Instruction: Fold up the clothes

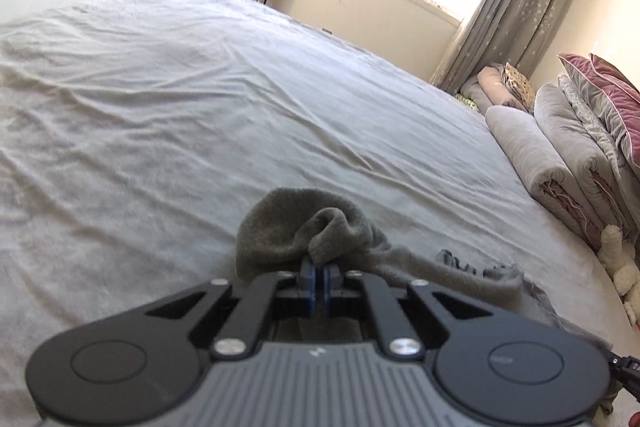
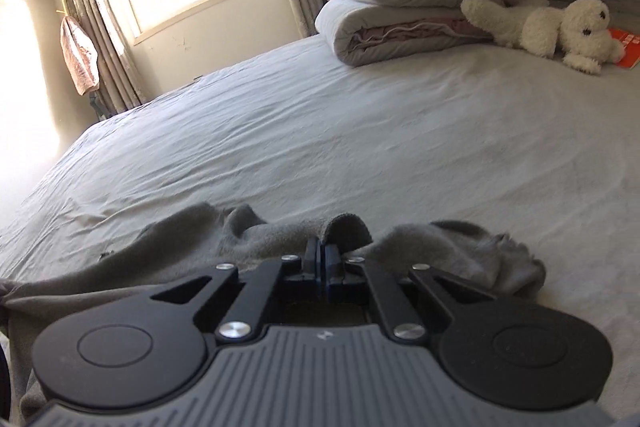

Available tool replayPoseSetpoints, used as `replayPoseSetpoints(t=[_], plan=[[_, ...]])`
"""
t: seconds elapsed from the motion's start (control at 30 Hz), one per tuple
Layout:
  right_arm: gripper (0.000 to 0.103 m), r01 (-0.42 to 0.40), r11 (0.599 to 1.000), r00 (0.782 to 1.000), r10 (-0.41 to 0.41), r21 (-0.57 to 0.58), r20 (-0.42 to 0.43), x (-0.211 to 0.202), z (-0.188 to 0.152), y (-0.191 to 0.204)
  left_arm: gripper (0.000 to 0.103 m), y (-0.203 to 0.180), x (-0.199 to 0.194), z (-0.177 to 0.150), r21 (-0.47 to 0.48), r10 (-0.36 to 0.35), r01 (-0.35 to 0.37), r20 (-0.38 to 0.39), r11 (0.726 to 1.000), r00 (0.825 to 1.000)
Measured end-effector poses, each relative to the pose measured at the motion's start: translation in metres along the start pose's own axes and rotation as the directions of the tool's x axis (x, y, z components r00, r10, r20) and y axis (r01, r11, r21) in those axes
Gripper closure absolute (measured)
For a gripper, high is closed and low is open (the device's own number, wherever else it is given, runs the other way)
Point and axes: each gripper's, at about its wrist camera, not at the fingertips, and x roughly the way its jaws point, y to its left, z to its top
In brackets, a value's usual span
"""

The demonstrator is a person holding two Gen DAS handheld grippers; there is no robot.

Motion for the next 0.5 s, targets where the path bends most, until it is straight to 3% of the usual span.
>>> replayPoseSetpoints(t=[0.1, 0.23, 0.3, 0.33, 0.4, 0.47, 0.5], plan=[[0.101, 0.014, 1.0, 1.0, -0.015, 0.002, 0.017, 0.0, 0.003, -0.008, 0.1, -0.002, 0.003, 0.0, 0.014, 0.012, -0.013, 0.028, 1.0, 1.0], [0.1, -0.036, 0.999, 0.998, 0.036, -0.001, -0.053, 0.005, 0.001, -0.007, 0.098, -0.004, 0.017, -0.009, 0.038, 0.02, -0.019, -0.028, 0.999, 0.999], [0.09, -0.051, 0.999, 0.996, 0.05, -0.007, -0.076, 0.003, 0.0, -0.005, 0.096, -0.004, 0.02, -0.014, 0.032, 0.019, -0.017, -0.063, 0.999, 0.998], [0.09, -0.059, 0.998, 0.994, 0.058, -0.01, -0.088, 0.002, -0.001, -0.005, 0.095, -0.005, 0.019, -0.015, 0.027, 0.019, -0.017, -0.077, 0.999, 0.997], [0.088, -0.074, 0.997, 0.991, 0.072, -0.015, -0.111, 0.0, -0.002, -0.003, 0.088, -0.006, 0.015, -0.016, 0.023, 0.021, -0.019, -0.097, 1.0, 0.995], [0.084, -0.083, 0.996, 0.988, 0.08, -0.019, -0.132, -0.003, -0.004, -0.002, 0.07, -0.007, 0.011, -0.018, 0.022, 0.031, -0.028, -0.13, 0.999, 0.991], [0.083, -0.088, 0.996, 0.986, 0.084, -0.021, -0.144, -0.005, -0.005, -0.002, 0.067, -0.007, 0.008, -0.019, 0.02, 0.037, -0.035, -0.145, 0.999, 0.989]])
